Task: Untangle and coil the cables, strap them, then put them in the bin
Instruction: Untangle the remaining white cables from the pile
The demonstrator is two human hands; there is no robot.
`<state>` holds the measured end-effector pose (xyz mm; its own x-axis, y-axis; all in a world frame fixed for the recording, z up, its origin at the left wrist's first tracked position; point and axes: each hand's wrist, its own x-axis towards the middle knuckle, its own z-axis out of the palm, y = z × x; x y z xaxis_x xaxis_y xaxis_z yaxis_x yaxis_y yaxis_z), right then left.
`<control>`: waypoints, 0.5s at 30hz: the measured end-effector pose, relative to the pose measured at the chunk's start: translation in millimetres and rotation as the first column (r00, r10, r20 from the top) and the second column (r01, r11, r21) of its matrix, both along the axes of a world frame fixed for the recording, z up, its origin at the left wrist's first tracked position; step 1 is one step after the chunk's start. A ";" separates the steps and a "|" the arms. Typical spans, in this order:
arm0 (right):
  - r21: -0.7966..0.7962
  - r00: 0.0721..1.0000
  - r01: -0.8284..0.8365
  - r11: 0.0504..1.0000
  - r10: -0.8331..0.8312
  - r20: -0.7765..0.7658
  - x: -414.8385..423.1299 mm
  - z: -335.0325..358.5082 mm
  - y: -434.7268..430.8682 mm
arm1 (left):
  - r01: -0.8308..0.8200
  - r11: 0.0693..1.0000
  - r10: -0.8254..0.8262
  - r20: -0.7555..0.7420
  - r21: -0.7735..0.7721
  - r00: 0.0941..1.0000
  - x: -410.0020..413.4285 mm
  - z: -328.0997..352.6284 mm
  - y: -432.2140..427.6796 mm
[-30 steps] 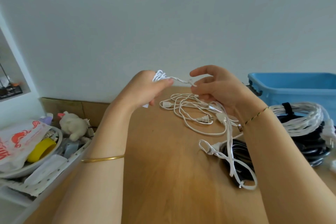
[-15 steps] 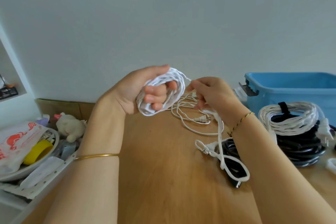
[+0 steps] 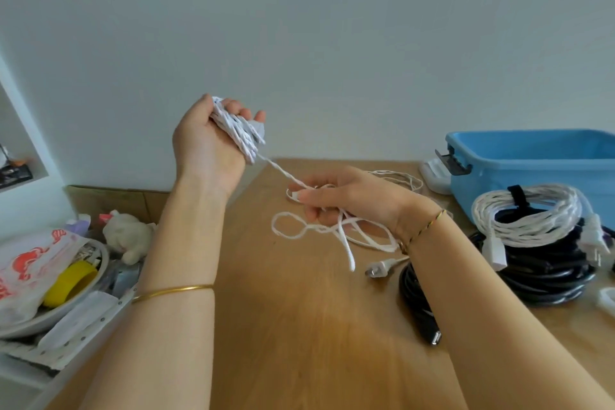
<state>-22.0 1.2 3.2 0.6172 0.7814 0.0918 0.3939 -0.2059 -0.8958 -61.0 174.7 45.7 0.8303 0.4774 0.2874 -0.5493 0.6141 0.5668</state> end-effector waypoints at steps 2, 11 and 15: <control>-0.028 0.999 0.016 0.999 -0.015 0.032 -2.1 1.9 2.2 | -0.202 0.968 0.212 -0.052 0.151 0.976 6.7 -5.3 0.0; 0.236 0.916 0.306 0.923 -0.353 0.193 2.6 22.5 -14.5 | -0.068 0.086 0.529 0.013 0.994 0.849 3.9 -28.6 -11.6; 0.393 0.903 0.364 0.844 -0.423 0.071 6.0 18.9 -14.2 | 0.221 -0.003 0.273 -0.212 0.975 0.938 -6.5 -21.6 -21.9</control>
